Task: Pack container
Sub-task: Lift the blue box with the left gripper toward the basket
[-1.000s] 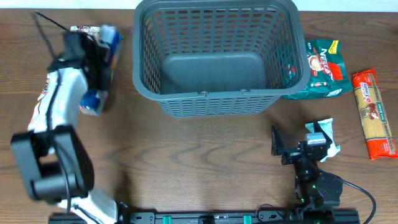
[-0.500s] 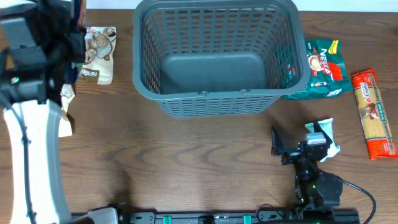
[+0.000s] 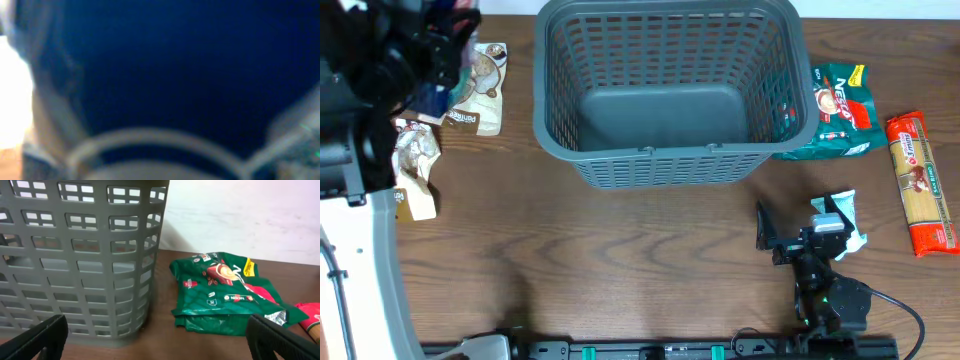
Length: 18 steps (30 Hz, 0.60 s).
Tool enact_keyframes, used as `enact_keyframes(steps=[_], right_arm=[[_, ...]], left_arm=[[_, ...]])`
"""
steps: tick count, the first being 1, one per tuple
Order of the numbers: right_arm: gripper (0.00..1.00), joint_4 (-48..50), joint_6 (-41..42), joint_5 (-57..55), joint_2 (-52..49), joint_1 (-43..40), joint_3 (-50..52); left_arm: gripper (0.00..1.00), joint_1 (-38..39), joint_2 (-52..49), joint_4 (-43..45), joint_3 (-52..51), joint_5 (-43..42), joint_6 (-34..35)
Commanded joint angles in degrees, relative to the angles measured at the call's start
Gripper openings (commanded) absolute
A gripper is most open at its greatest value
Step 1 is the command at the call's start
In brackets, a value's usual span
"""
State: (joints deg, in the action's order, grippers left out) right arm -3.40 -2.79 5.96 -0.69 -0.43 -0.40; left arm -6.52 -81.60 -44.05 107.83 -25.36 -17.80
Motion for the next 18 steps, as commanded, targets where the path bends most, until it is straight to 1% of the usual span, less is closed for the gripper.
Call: enact_keyframes(steps=[1, 6, 12, 18], right_arm=[[0.99, -0.2, -0.7, -0.1, 0.4, -0.3, 0.1], [0.99, -0.2, -0.7, -0.1, 0.4, -0.3, 0.1], [0.99, -0.3, -0.7, -0.1, 0.4, -0.3, 0.1], [0.99, -0.2, -0.7, -0.1, 0.4, -0.3, 0.1]], left_arm=[[0.06, 2.3, -1.7, 0.2, 2.9, -5.4, 0.1], [0.06, 7.5, -4.4, 0.4, 3.9, -8.5, -1.1], [0.06, 15.2, -7.0, 0.3, 3.9, -13.1, -7.4], [0.06, 22.2, -8.3, -0.3, 3.9, -13.2, -12.7]])
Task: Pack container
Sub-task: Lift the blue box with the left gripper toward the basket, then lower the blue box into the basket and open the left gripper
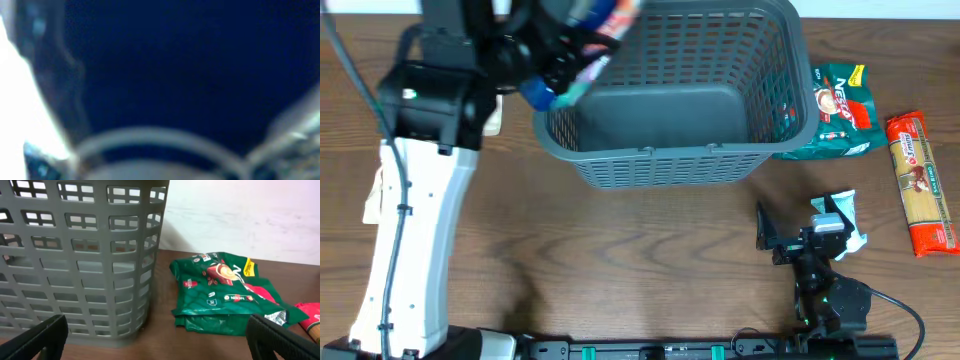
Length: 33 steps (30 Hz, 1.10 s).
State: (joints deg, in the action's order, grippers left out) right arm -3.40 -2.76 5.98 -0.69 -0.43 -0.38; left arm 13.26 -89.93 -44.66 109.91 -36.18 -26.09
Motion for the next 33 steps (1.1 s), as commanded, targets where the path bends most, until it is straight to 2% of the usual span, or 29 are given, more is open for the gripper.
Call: enact_keyframes(steps=[1, 10, 24, 33], right_arm=[[0.99, -0.2, -0.7, -0.1, 0.4, -0.3, 0.1], [0.99, -0.2, -0.7, -0.1, 0.4, -0.3, 0.1], [0.99, -0.2, -0.7, -0.1, 0.4, -0.3, 0.1], [0.99, -0.2, -0.7, -0.1, 0.4, -0.3, 0.1]], left_arm=[[0.06, 3.5, -0.3, -0.1, 1.8, -2.4, -4.9], [0.06, 8.7, -4.5, -3.8, 1.8, -2.4, -7.4], [0.06, 8.9, -11.5, -6.9, 1.8, -2.1, -12.3], [0.05, 8.8, -15.8, -8.7, 1.8, 1.3, -16.4]])
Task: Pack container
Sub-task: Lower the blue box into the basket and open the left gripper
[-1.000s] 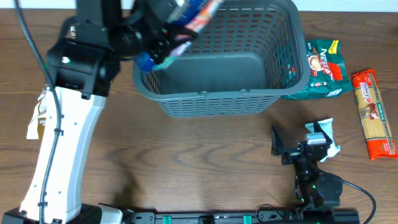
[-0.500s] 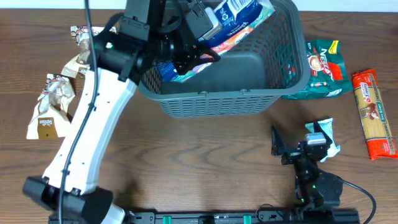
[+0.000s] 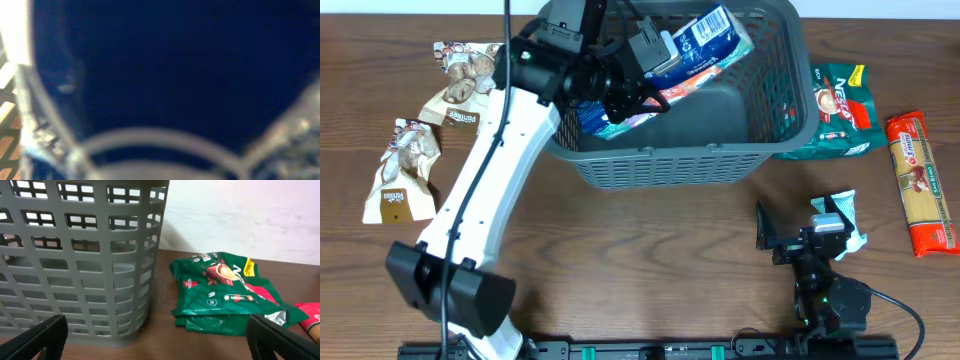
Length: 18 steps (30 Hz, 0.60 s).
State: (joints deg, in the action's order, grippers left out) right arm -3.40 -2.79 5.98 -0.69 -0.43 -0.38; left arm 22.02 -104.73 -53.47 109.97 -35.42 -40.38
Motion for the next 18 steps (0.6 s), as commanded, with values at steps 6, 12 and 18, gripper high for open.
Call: enact_keyframes(steps=[6, 12, 18], right_arm=[[0.99, -0.2, -0.7, -0.1, 0.4, -0.3, 0.1], [0.99, -0.2, -0.7, -0.1, 0.4, -0.3, 0.1], [0.99, -0.2, -0.7, -0.1, 0.4, -0.3, 0.1]], left_arm=[[0.06, 0.0, -4.9, -0.2, 1.7, 0.6, -2.1], [0.06, 0.2, -8.6, -2.3, 1.7, 0.5, -2.8], [0.05, 1.4, -10.4, -6.7, 1.6, 0.8, -6.1]])
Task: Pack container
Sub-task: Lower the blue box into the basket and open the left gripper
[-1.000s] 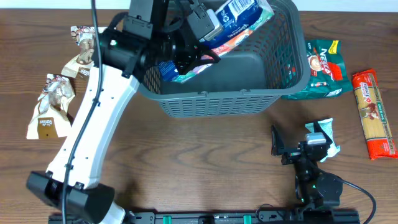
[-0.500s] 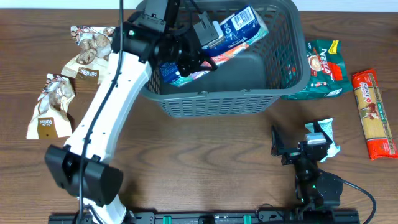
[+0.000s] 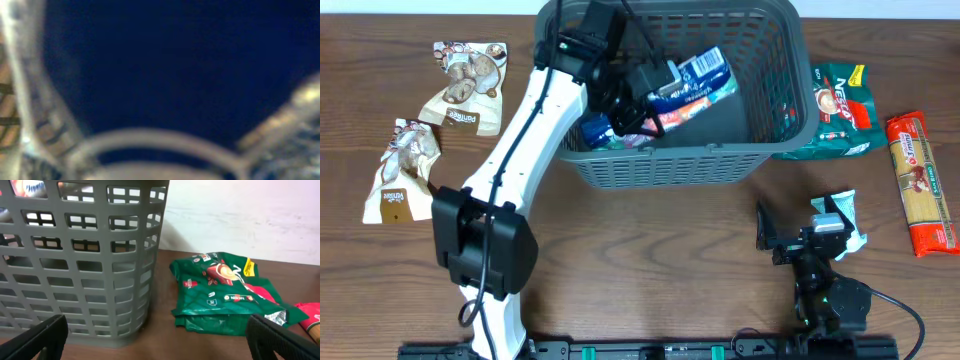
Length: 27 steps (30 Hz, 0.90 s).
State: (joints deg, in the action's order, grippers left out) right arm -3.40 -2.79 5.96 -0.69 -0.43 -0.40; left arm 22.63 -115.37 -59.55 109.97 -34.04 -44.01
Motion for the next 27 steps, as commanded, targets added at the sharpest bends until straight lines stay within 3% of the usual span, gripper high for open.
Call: enact_keyframes(steps=[1, 27], right_arm=[[0.99, -0.2, -0.7, -0.1, 0.4, -0.3, 0.1], [0.99, -0.2, -0.7, -0.1, 0.4, -0.3, 0.1]], left_arm=[[0.06, 1.0, 0.0, -1.0, 1.6, 0.0, -2.5], [0.06, 2.5, -0.5, 0.5, -4.6, 3.3, -2.7]])
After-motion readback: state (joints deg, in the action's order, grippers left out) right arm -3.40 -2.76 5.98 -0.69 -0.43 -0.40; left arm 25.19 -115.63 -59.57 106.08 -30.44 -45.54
